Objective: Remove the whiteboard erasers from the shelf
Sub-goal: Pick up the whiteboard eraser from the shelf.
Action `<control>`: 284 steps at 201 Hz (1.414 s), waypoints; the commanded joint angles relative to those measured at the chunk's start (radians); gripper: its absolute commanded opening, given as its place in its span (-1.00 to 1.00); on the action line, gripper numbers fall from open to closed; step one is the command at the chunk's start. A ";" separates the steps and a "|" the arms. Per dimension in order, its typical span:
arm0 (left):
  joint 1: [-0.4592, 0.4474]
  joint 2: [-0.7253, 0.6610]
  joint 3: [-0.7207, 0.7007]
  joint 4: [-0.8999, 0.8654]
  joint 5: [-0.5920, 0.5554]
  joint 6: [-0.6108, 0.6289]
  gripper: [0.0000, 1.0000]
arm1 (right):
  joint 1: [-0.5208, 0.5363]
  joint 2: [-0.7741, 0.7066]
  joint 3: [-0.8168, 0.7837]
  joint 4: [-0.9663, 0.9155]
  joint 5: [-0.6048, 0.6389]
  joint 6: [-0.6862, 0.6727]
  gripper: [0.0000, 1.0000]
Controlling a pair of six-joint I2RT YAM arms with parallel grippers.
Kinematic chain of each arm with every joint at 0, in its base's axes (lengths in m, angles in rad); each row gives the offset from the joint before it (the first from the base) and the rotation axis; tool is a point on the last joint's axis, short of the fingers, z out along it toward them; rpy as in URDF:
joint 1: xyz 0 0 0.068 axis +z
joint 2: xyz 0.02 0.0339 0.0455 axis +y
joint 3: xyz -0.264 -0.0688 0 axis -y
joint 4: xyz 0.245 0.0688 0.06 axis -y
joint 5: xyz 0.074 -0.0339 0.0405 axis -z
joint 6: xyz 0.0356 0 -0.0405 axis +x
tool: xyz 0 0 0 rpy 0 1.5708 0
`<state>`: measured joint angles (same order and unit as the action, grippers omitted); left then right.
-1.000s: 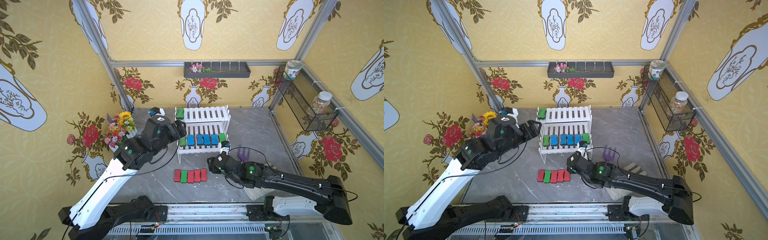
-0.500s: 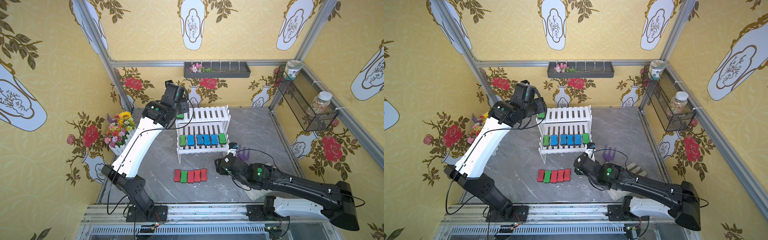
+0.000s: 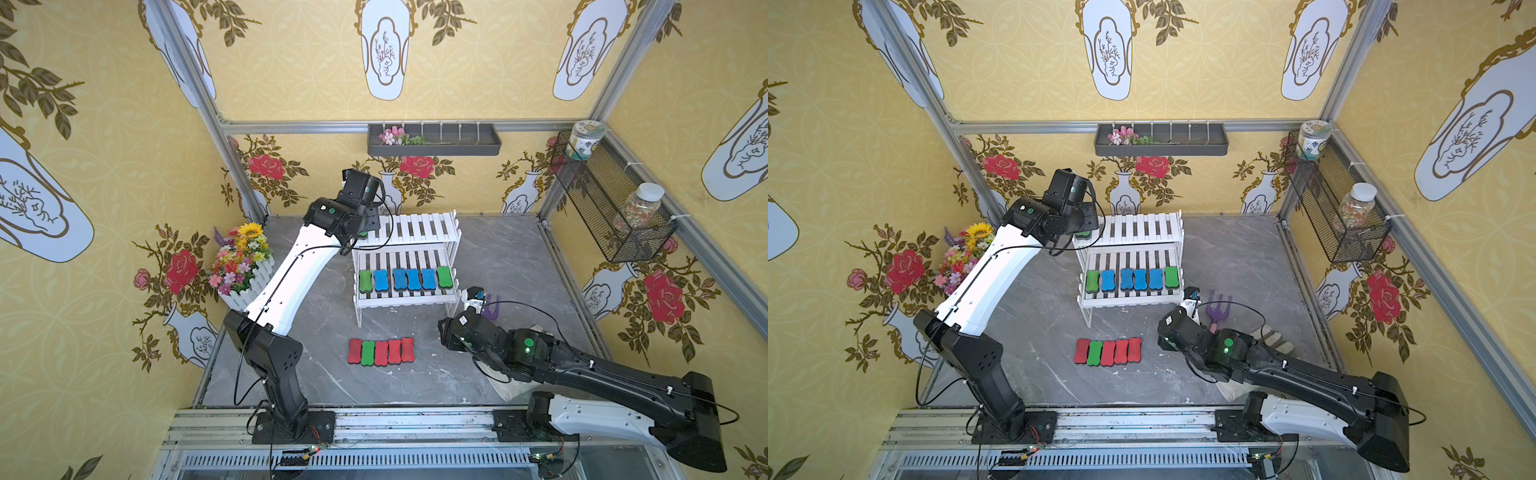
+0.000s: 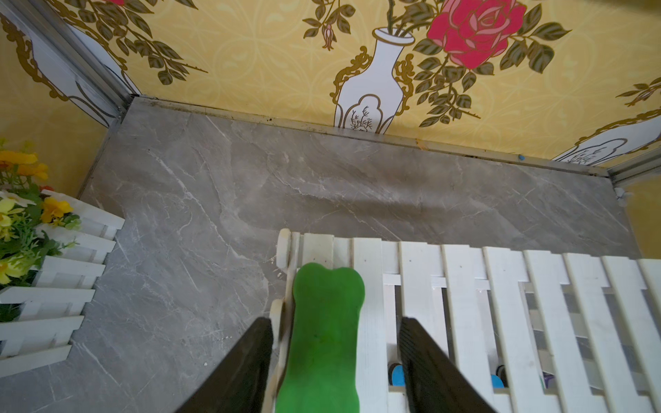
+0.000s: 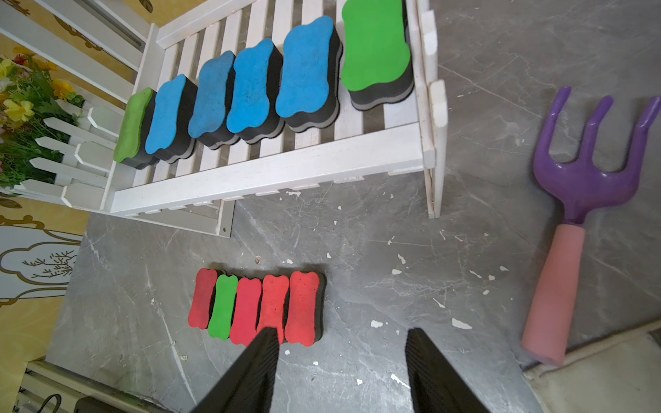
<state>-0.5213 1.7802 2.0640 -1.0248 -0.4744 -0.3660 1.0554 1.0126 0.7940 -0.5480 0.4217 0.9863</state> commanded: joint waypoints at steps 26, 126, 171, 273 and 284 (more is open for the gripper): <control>0.004 0.026 -0.011 0.011 -0.007 0.017 0.20 | -0.005 -0.012 -0.007 0.011 0.005 -0.006 0.23; 0.003 0.027 -0.072 0.011 -0.065 0.052 0.04 | -0.020 -0.002 -0.009 0.008 0.002 0.002 0.23; -0.036 0.017 -0.053 0.002 -0.142 0.067 0.07 | -0.022 0.007 -0.011 0.015 -0.001 0.006 0.24; -0.059 0.044 -0.036 -0.048 -0.219 0.086 0.07 | -0.024 0.036 0.010 0.020 -0.008 0.002 0.24; -0.060 0.044 -0.036 -0.044 -0.214 0.088 0.03 | -0.027 0.038 0.013 0.016 -0.006 0.000 0.24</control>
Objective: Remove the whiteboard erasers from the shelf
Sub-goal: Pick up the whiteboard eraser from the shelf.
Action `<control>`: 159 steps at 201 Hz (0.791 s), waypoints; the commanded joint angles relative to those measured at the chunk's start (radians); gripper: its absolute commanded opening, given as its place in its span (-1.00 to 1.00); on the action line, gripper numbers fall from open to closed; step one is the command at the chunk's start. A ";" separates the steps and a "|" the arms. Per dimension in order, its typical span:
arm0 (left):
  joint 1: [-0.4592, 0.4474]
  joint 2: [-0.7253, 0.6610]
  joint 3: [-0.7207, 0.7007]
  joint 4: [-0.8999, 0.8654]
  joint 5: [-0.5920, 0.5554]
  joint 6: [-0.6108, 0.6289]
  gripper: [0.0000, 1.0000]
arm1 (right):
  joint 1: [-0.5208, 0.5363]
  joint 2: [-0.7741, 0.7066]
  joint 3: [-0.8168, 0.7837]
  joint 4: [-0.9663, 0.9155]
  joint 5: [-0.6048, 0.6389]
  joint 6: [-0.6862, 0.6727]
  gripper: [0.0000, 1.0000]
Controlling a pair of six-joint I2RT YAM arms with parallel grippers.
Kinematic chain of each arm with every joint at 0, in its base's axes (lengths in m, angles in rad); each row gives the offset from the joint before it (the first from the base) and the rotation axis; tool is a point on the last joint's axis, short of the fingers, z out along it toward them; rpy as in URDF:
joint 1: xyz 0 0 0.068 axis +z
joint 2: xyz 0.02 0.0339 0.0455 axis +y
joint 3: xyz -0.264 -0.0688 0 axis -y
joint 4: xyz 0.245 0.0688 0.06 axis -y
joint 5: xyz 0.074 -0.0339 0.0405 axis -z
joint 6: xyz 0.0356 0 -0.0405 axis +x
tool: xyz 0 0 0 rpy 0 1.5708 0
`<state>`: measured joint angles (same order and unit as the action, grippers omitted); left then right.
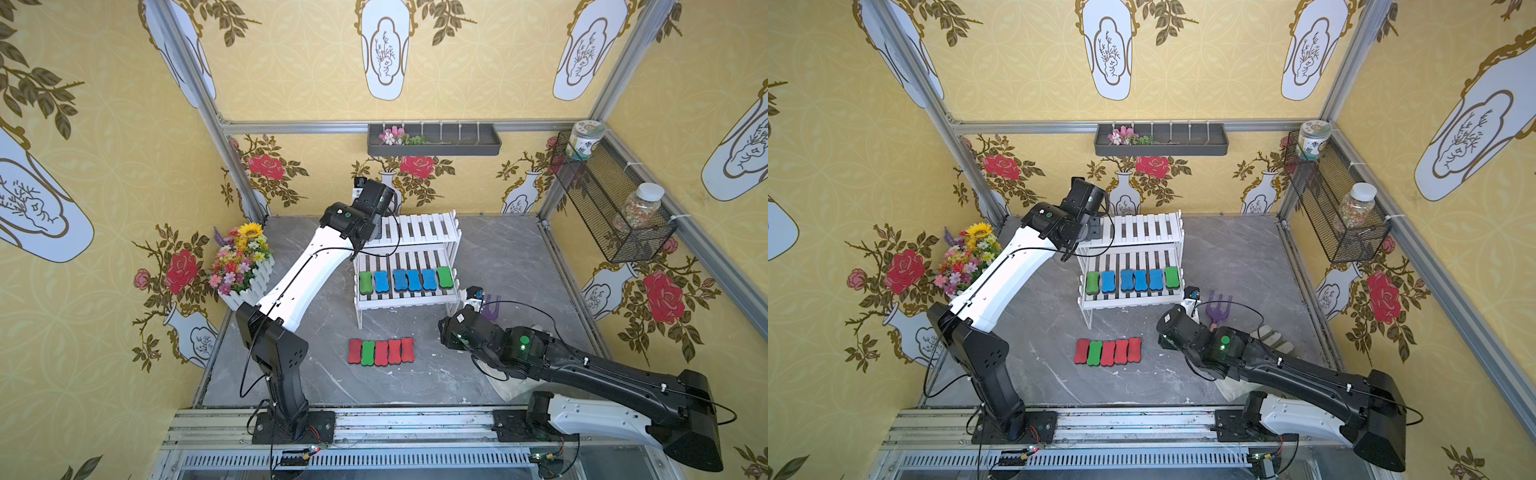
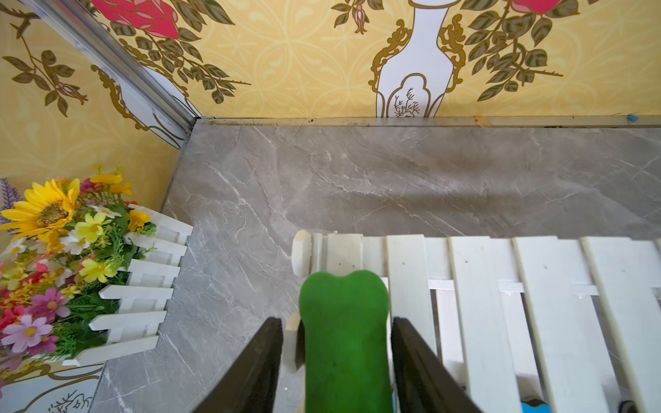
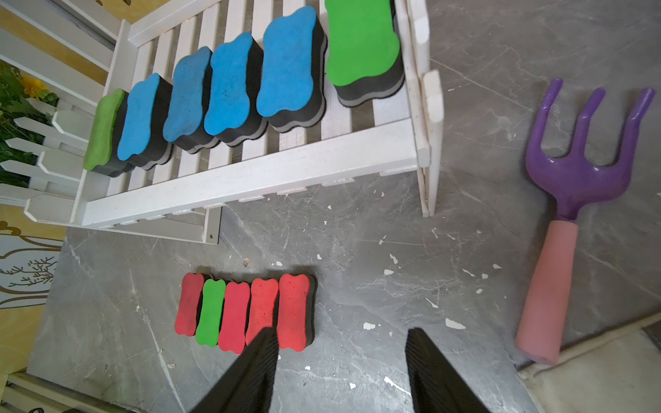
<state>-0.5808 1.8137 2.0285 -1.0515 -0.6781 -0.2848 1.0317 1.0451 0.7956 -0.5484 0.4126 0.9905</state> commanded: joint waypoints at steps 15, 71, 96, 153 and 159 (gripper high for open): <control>0.000 0.019 0.002 -0.015 -0.006 0.013 -0.02 | -0.007 0.007 0.015 0.018 0.003 -0.006 0.24; -0.002 0.029 0.022 -0.012 -0.015 0.009 -0.23 | -0.019 0.011 0.016 0.023 -0.009 -0.011 0.24; -0.002 0.020 0.040 -0.005 -0.006 0.014 -0.25 | -0.021 0.015 0.016 0.026 -0.012 -0.013 0.24; -0.023 -0.001 0.078 -0.004 0.019 -0.013 -0.29 | -0.032 0.011 0.015 0.023 -0.011 -0.011 0.25; -0.033 -0.005 0.083 -0.007 0.018 -0.016 -0.29 | -0.032 0.007 0.016 0.020 -0.008 -0.011 0.25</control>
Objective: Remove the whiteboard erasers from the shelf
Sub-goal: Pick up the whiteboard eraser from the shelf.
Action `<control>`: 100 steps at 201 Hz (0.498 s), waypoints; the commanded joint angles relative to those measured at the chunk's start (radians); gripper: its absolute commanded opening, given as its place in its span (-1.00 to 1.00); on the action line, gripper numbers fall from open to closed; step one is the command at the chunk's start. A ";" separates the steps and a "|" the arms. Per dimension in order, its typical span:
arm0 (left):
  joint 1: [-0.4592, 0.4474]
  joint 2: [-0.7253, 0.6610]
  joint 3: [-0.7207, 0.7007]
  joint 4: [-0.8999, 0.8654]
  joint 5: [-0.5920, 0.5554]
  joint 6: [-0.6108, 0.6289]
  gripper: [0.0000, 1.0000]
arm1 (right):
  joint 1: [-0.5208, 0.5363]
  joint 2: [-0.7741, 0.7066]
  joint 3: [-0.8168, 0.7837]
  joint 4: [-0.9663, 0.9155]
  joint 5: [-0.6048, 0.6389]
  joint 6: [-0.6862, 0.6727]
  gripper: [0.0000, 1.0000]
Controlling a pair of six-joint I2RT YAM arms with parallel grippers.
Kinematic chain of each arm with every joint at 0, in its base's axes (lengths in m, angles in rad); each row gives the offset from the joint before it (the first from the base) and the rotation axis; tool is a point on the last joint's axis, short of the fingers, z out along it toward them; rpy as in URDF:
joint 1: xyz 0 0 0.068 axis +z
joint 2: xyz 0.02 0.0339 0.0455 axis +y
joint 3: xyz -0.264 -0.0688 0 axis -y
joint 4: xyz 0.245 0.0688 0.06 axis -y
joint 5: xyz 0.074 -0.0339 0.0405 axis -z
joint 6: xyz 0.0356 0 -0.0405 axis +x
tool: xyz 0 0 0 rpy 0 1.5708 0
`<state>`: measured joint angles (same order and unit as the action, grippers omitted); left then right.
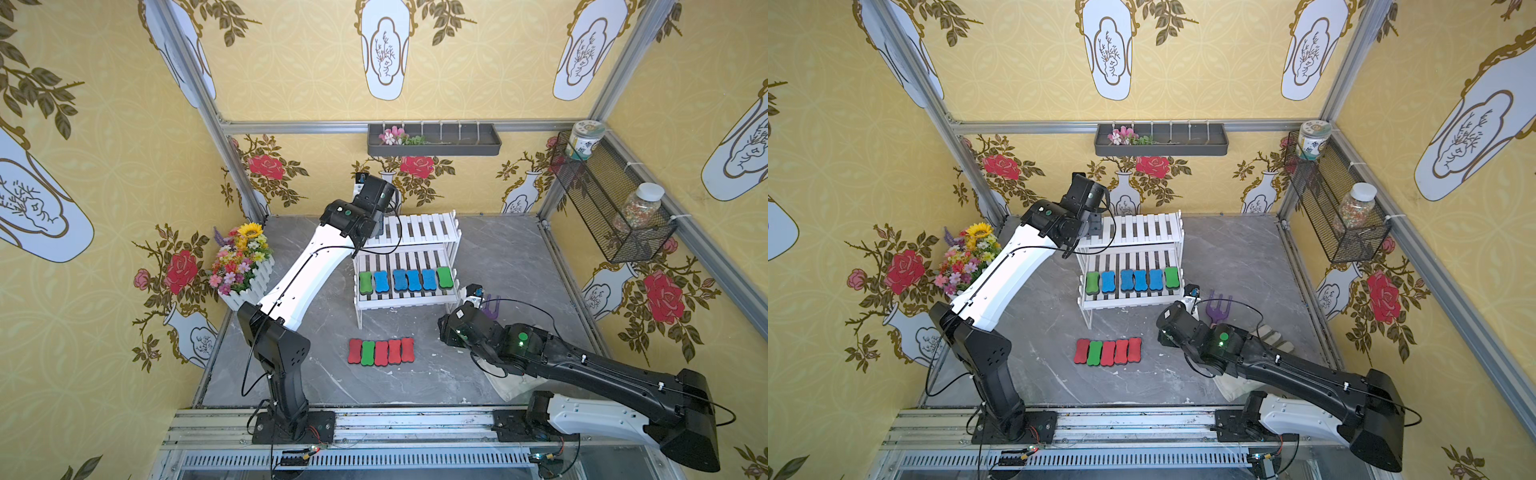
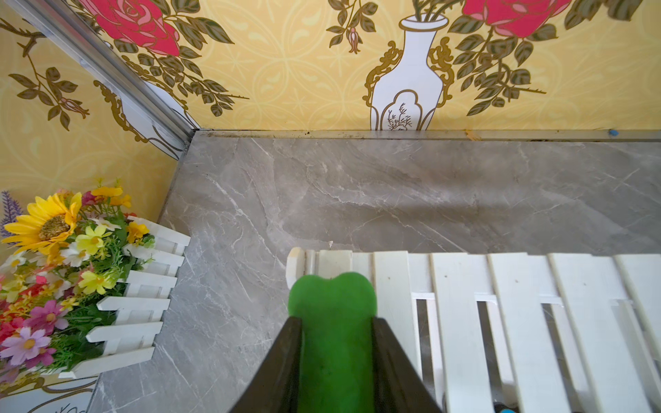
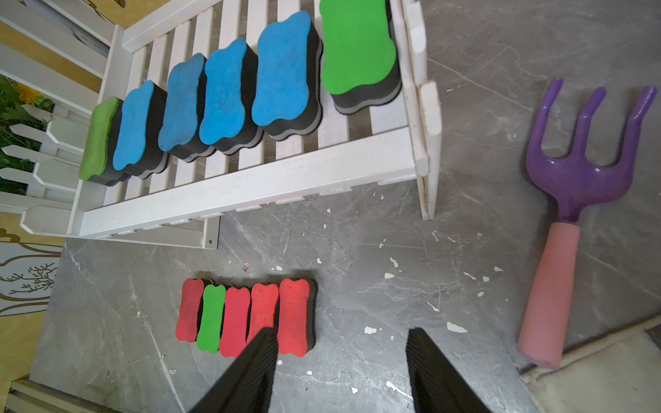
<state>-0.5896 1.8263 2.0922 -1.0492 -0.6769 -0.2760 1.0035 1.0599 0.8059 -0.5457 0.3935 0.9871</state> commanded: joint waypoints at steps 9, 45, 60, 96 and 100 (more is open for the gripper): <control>-0.041 -0.028 0.026 -0.015 0.016 -0.033 -0.29 | -0.006 -0.015 0.007 0.014 0.015 -0.005 0.24; -0.124 -0.111 -0.022 -0.019 0.025 -0.107 -0.29 | -0.008 -0.053 0.033 -0.049 0.064 -0.001 0.24; -0.183 -0.174 -0.104 -0.007 0.003 -0.159 -0.29 | -0.013 -0.093 0.043 -0.097 0.104 0.008 0.24; -0.397 -0.302 -0.346 0.046 -0.054 -0.316 -0.27 | -0.014 -0.232 0.047 -0.197 0.216 0.052 0.24; -0.419 -0.306 -0.364 0.045 -0.058 -0.336 -0.27 | -0.014 -0.249 0.047 -0.204 0.225 0.056 0.24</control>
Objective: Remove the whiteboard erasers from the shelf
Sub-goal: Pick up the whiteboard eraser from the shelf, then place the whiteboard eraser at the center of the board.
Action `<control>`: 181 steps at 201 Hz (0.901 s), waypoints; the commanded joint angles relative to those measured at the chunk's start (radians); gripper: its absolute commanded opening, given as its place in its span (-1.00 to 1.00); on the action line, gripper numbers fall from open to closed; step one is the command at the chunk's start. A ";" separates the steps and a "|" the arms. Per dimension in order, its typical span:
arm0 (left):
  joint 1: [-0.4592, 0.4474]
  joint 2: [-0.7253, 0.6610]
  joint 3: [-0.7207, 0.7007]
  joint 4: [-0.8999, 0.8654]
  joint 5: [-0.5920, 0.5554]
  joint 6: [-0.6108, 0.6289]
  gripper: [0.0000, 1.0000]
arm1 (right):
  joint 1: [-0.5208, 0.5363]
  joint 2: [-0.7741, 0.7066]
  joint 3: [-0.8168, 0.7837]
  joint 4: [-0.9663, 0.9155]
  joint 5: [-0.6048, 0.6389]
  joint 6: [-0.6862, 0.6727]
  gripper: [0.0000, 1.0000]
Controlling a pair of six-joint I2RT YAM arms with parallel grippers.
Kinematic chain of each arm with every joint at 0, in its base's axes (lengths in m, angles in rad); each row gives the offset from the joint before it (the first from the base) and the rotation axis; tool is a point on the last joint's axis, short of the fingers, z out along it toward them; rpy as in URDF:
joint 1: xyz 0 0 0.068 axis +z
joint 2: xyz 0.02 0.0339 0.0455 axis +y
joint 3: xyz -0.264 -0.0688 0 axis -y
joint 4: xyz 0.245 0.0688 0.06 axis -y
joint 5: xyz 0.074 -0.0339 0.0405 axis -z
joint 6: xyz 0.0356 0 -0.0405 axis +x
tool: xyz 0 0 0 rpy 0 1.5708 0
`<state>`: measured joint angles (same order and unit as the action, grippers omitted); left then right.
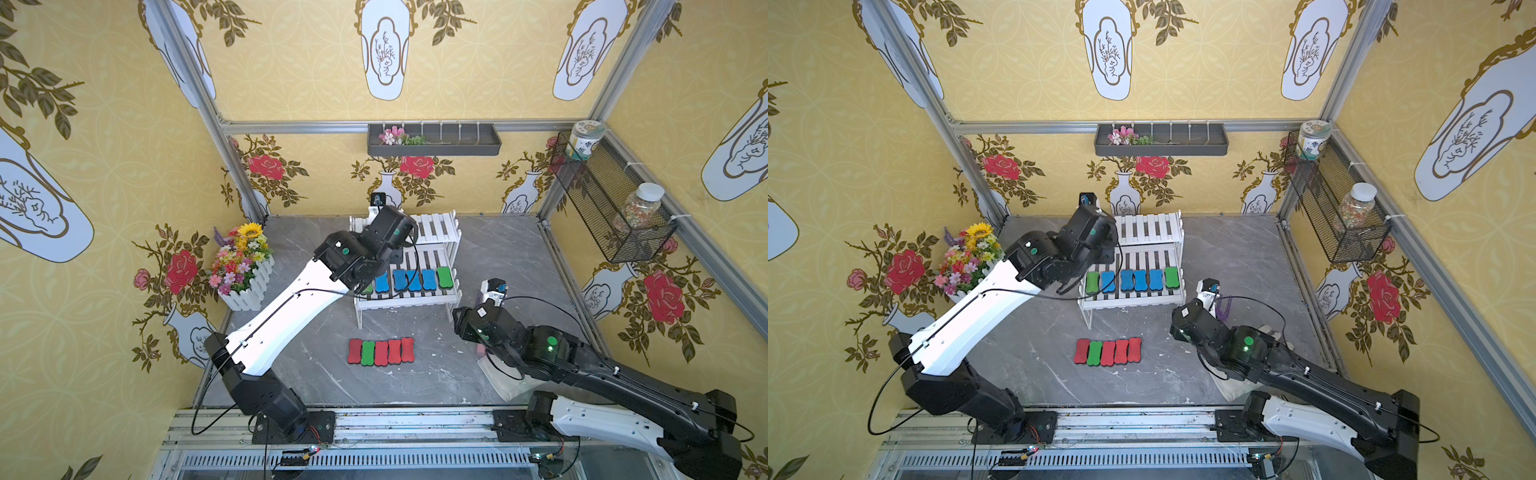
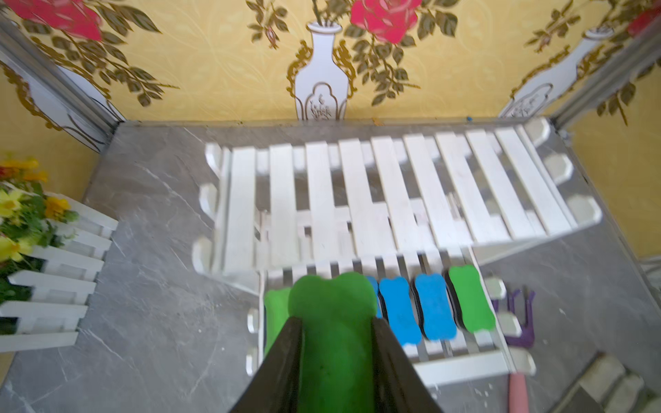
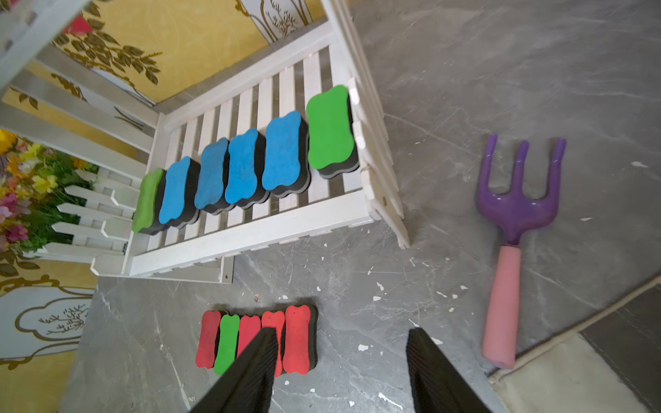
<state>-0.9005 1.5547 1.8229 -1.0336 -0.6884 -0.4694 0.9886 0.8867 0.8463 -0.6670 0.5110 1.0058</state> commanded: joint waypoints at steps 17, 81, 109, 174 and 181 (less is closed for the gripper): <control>-0.201 -0.041 -0.171 0.031 -0.048 -0.239 -0.27 | 0.000 -0.141 0.006 -0.113 0.134 0.043 0.24; -0.353 0.087 -0.508 0.312 0.139 -0.408 -0.27 | 0.002 -0.278 0.036 -0.230 0.166 0.083 0.25; -0.353 0.207 -0.539 0.459 0.235 -0.392 -0.28 | 0.002 -0.303 0.052 -0.283 0.185 0.102 0.24; -0.309 0.389 -0.471 0.505 0.362 -0.341 -0.27 | 0.002 -0.307 0.064 -0.345 0.192 0.135 0.25; -0.307 0.393 -0.470 0.503 0.365 -0.340 -0.24 | 0.002 -0.309 0.057 -0.340 0.191 0.137 0.25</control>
<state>-1.2205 1.9259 1.3540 -0.5564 -0.3885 -0.8230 0.9890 0.5816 0.9115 -0.9882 0.6823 1.1213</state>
